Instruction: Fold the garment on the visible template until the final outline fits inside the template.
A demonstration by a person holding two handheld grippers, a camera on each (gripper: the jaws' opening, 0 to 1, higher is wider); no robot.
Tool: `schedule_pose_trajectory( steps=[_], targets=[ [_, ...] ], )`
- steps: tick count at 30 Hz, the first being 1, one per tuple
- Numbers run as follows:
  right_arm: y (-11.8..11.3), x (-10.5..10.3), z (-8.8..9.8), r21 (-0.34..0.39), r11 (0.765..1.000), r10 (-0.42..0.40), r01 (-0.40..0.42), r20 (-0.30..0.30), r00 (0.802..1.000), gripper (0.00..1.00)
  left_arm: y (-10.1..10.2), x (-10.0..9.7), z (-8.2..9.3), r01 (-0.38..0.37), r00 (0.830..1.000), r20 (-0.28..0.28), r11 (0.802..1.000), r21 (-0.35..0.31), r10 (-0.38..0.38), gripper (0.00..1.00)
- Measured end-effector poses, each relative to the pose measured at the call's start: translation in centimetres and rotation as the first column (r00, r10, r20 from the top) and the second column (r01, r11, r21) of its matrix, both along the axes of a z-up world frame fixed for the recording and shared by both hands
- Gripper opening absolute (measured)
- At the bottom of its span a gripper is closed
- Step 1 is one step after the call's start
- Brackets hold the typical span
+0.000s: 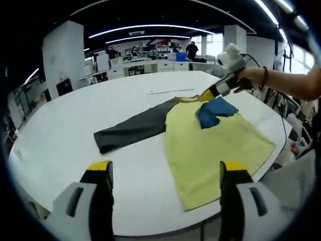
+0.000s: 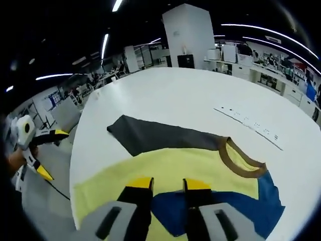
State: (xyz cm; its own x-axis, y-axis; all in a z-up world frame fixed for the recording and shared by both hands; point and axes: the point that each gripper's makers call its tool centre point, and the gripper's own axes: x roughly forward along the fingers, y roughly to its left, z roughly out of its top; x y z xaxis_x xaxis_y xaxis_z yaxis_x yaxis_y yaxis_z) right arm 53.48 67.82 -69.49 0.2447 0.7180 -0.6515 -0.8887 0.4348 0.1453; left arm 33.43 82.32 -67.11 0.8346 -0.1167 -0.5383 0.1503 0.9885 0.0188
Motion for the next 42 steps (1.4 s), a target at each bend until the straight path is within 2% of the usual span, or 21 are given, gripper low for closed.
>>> schedule_pose_trajectory(
  steps=[2,6,9,15,18,22,25,27,34,42],
  targets=[
    [-0.6,-0.2,-0.2,-0.009,1.000,0.016,-0.016,0.003,1.000,0.30,-0.1,0.0,0.0,0.000,1.000,0.002,1.000,-0.002,0.000,0.85],
    [-1.7,-0.8,-0.9,-0.029,0.999,0.036,-0.036,-0.003,0.999,0.32,-0.1,0.1,0.1,0.000,1.000,0.002,1.000,0.002,0.000,0.86],
    [-2.4,-1.2,-1.5,-0.040,0.998,0.049,-0.049,-0.009,0.999,0.37,-0.2,0.2,0.2,0.003,1.000,0.007,1.000,0.006,-0.003,0.87],
    [-3.5,-2.2,-2.5,-0.078,0.990,0.118,-0.118,0.003,0.993,0.46,-0.2,0.2,0.5,0.010,1.000,0.012,1.000,0.014,-0.010,0.89],
    [-4.1,-2.7,-3.0,-0.114,0.981,0.163,-0.160,0.017,0.987,0.47,-0.1,0.2,0.5,0.009,1.000,0.013,1.000,0.013,-0.009,0.89],
    [-5.0,-3.2,-3.9,-0.188,0.954,0.245,-0.232,0.052,0.968,0.46,-0.1,0.2,0.6,0.009,1.000,0.013,1.000,0.015,-0.009,0.89],
    [-5.9,-3.4,-4.8,-0.266,0.925,0.302,-0.270,0.087,0.949,0.40,-0.1,0.1,0.5,0.010,1.000,0.012,1.000,0.015,-0.010,0.89],
    [-6.2,-3.4,-5.3,-0.296,0.914,0.319,-0.277,0.103,0.942,0.38,-0.1,0.1,0.5,0.009,1.000,0.011,1.000,0.014,-0.009,0.88],
    [-6.5,-3.3,-6.0,-0.299,0.912,0.323,-0.279,0.108,0.940,0.26,0.0,-0.1,0.5,0.001,1.000,0.010,1.000,0.012,-0.001,0.88],
    [-6.6,-3.1,-6.3,-0.301,0.907,0.343,-0.293,0.126,0.931,0.19,0.3,-0.2,0.7,-0.015,1.000,0.022,1.000,-0.007,0.015,0.87]
  ],
)
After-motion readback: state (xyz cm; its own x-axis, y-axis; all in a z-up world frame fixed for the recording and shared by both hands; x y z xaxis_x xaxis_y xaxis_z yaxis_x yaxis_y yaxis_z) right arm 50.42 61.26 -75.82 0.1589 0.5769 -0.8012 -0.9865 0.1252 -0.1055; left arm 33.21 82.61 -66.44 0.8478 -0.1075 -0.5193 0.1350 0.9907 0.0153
